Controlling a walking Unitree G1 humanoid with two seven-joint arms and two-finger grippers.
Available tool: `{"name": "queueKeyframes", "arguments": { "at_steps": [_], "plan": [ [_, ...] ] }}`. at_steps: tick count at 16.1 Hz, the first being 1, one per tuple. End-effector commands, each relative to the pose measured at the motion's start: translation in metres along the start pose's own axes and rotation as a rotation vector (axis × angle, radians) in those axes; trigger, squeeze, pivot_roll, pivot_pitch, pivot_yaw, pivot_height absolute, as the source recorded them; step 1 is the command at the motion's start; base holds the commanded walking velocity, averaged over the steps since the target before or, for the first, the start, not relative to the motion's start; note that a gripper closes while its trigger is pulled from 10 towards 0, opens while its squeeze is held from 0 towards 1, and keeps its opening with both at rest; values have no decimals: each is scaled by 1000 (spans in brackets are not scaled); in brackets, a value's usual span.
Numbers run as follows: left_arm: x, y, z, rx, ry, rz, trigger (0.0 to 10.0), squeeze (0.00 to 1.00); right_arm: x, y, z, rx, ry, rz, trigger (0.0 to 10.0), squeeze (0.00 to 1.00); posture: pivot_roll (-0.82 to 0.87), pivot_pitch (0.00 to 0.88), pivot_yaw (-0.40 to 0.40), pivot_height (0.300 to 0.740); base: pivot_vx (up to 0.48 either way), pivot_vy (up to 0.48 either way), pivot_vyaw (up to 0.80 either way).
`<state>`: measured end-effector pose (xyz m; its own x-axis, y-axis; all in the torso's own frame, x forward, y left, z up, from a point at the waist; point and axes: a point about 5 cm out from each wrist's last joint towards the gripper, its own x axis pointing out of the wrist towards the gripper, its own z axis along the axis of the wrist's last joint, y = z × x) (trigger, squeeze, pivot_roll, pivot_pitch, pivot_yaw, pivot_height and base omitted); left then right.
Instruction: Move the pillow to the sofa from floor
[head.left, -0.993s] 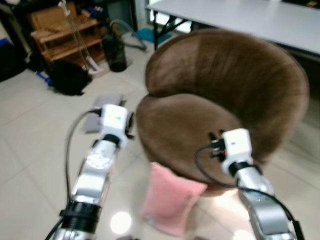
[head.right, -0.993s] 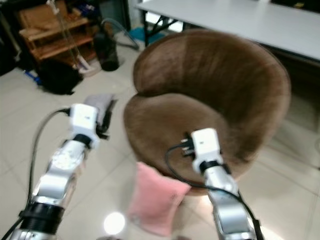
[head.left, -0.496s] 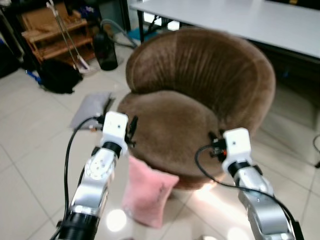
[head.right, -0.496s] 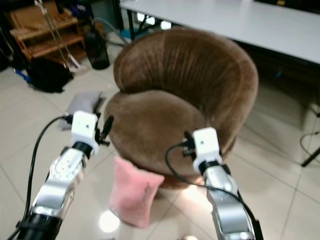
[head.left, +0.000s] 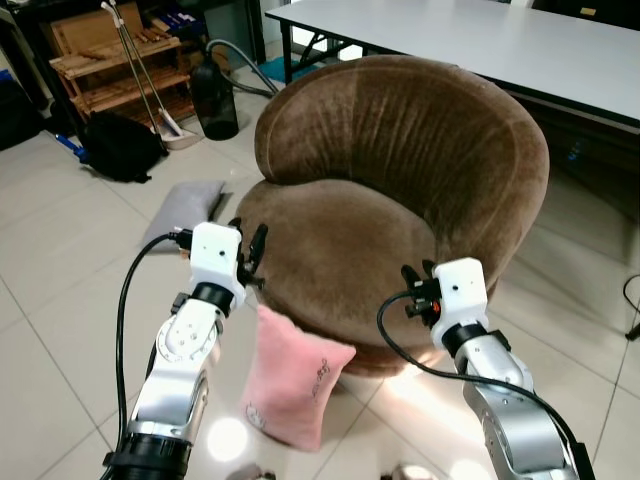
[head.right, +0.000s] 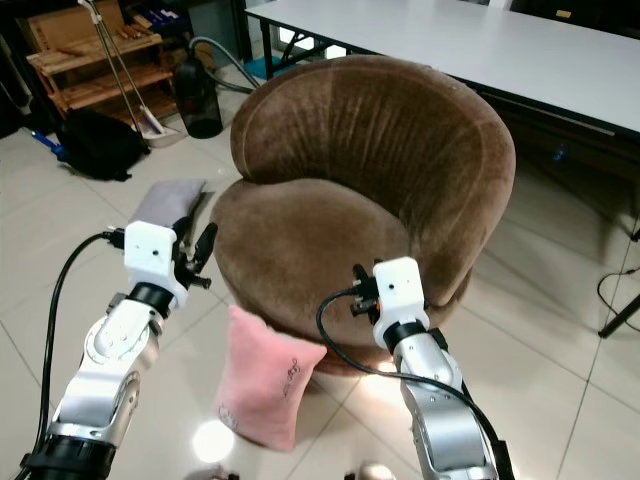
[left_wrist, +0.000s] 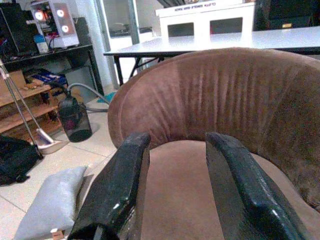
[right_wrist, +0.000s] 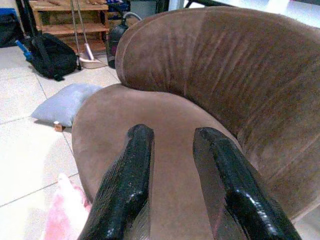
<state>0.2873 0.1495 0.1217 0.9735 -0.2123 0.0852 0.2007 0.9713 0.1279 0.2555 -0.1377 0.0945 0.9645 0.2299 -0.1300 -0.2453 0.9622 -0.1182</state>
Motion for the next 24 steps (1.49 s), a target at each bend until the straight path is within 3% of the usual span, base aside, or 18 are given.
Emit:
{"name": "queueKeyframes", "arguments": {
  "at_steps": [1,6,9,12,24],
  "plan": [
    [-2,2,1,2,-7,5,10000,0,-1,2,3,7,-6,12,10000,0,-60,34,44,646,0,0,0],
    [-4,2,2,-39,-31,-2,10000,0,0,3,3,-2,-9,21,10000,0,-63,32,40,616,0,0,0],
    [-5,4,3,-33,-38,12,10000,0,0,6,4,-37,-9,46,10000,0,-62,32,36,616,377,0,0],
    [-7,4,2,-44,-34,13,10000,0,0,8,4,-39,-7,44,10000,0,-63,36,35,616,385,0,800],
    [-6,5,1,-29,-21,-3,10000,0,1,3,3,-15,-2,2,10000,0,-60,49,40,616,382,0,0]
  ]
}}
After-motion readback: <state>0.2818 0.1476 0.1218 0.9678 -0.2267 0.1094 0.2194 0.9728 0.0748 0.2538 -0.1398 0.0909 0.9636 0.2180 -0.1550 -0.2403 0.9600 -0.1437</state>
